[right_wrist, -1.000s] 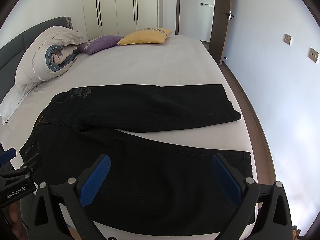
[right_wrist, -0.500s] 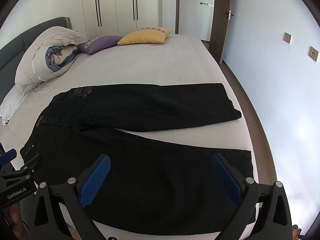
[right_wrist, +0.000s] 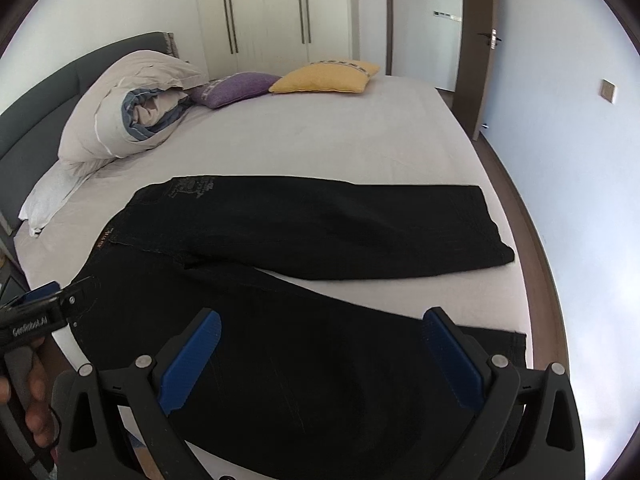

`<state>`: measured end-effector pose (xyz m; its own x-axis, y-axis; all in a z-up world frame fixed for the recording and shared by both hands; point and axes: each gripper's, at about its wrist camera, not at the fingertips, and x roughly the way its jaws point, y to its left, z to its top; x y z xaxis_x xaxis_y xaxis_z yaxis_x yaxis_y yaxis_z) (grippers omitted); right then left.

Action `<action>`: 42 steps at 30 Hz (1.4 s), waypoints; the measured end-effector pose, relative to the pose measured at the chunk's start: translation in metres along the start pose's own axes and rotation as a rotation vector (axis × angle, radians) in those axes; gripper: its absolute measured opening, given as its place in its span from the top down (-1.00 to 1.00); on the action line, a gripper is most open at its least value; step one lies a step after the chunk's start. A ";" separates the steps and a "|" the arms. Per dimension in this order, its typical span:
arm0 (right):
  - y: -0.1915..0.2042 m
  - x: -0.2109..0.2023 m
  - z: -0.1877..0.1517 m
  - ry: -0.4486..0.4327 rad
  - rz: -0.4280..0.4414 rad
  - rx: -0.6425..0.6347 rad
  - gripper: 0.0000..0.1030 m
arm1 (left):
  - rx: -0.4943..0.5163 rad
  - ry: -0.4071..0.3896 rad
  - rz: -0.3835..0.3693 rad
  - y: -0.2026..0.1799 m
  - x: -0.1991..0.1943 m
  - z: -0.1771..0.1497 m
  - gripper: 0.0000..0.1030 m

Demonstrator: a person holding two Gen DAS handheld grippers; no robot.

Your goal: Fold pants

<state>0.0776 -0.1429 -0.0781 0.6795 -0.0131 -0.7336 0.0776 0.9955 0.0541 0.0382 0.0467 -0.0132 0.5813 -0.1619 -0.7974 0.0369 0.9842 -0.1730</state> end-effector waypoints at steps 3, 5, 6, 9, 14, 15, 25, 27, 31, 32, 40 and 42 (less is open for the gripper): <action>0.000 0.004 0.025 -0.042 0.098 -0.048 -1.00 | -0.120 0.036 -0.142 0.032 0.021 0.025 -0.99; 0.001 0.011 0.048 -0.072 0.157 -0.094 -1.00 | -0.173 0.027 -0.179 0.045 0.032 0.039 -0.99; 0.000 0.015 0.056 -0.081 0.168 -0.112 -1.00 | -0.209 -0.005 -0.178 0.056 0.036 0.048 -0.99; 0.005 0.033 0.086 -0.122 0.210 -0.205 -1.00 | -0.210 -0.004 -0.113 0.067 0.052 0.073 -1.00; 0.023 0.098 0.130 -0.075 0.271 -0.325 -1.00 | -0.234 0.067 -0.148 0.088 0.100 0.121 -0.99; 0.022 0.114 0.136 -0.074 0.282 -0.335 -0.99 | -0.225 0.076 -0.128 0.091 0.111 0.135 -0.99; 0.049 0.261 0.178 0.120 0.408 -0.480 -0.58 | 0.160 0.068 -0.027 0.105 0.213 0.261 -0.59; 0.051 0.283 0.180 0.149 0.431 -0.500 -0.58 | 0.275 0.115 -0.054 0.096 0.234 0.266 -0.30; 0.061 0.311 0.185 0.196 0.495 -0.545 -0.58 | 0.552 0.150 -0.056 0.076 0.267 0.269 -0.30; 0.062 0.319 0.186 0.207 0.506 -0.553 -0.58 | 0.619 0.168 -0.084 0.072 0.274 0.270 -0.30; 0.066 0.353 0.193 0.263 0.560 -0.568 -0.51 | 0.801 0.339 -0.145 0.072 0.334 0.275 -0.11; 0.069 0.359 0.192 0.273 0.573 -0.586 -0.47 | 0.801 0.367 -0.165 0.077 0.343 0.277 -0.07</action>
<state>0.4671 -0.0969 -0.2071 0.2937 0.4540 -0.8412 -0.6631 0.7306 0.1628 0.4658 0.0864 -0.1400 0.2267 -0.1830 -0.9566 0.7330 0.6789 0.0438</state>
